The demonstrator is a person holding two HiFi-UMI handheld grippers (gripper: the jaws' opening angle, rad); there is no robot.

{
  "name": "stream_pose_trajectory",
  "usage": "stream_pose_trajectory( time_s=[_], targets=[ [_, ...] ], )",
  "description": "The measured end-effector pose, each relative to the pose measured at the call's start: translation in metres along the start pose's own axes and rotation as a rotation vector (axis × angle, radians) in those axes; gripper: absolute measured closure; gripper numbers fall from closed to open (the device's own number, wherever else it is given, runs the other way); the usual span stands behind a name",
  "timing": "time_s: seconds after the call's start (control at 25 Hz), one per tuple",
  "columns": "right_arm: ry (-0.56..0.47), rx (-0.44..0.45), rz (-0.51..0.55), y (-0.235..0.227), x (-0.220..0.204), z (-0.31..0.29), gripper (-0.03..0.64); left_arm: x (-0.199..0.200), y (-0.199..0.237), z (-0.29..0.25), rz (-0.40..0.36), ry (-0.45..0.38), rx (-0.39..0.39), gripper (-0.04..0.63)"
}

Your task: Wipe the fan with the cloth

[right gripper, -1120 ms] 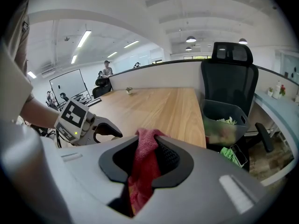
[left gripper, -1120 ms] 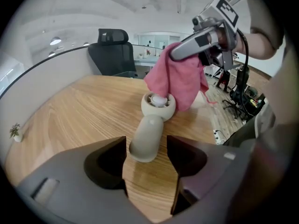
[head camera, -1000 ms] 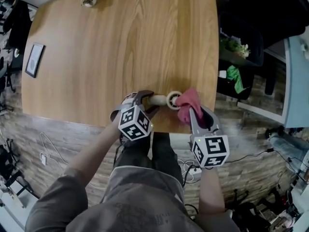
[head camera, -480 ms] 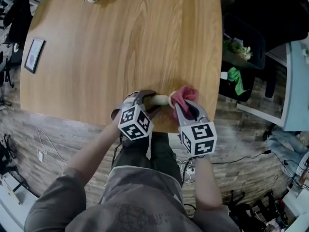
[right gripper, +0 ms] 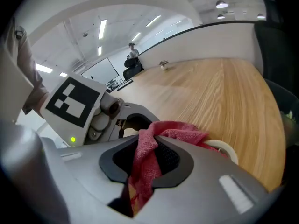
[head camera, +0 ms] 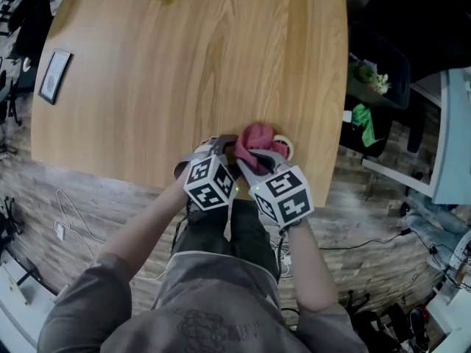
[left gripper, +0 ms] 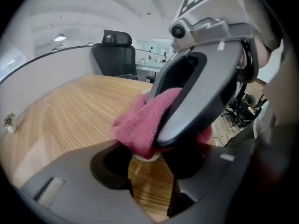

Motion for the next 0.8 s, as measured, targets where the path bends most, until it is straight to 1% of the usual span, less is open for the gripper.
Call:
stream_pose_trajectory(
  time_s=[0.12,0.24,0.32,0.44,0.56,0.6,0.64,0.68,0.8],
  targets=[
    [0.026,-0.043,0.053,-0.006,-0.001,0.005,0.543,0.001,0.000,-0.001,-0.005,-0.002,-0.003,0.399],
    [-0.011,-0.070,0.013,-0.016,-0.004,0.019,0.543,0.001,0.000,-0.001,-0.011,-0.002,-0.009,0.400],
    [-0.041,-0.116,-0.011,-0.027,-0.005,0.034,0.543,0.001,-0.001,-0.002,-0.014,-0.004,-0.012,0.402],
    [-0.080,-0.232,-0.045,-0.050,-0.009,0.064,0.543,0.001,-0.001,-0.002,-0.015,-0.005,-0.012,0.402],
    [-0.121,-0.396,-0.083,-0.080,-0.017,0.098,0.543,0.001,0.000,-0.002,-0.014,-0.009,-0.017,0.402],
    [-0.134,-0.435,-0.095,-0.087,-0.019,0.107,0.543,0.000,0.000,-0.001,-0.013,-0.010,-0.018,0.402],
    [-0.146,-0.451,-0.106,-0.091,-0.021,0.112,0.543,0.000,-0.001,-0.001,-0.011,-0.010,-0.017,0.402],
    [-0.156,-0.443,-0.115,-0.091,-0.022,0.112,0.543,0.000,-0.001,-0.001,-0.010,-0.008,-0.016,0.402],
    [-0.162,-0.363,-0.103,-0.073,-0.018,0.092,0.543,0.000,0.000,0.001,-0.006,-0.007,-0.013,0.402]
  ],
)
Point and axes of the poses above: the fingertips, and each gripper's own axes: z backward along the fingers, y to its left, x out of its top, the point moved 3 cm from there along z, backward along the fingers, and after that the axes turned 7 degrees about x, right-handed, at the moved point
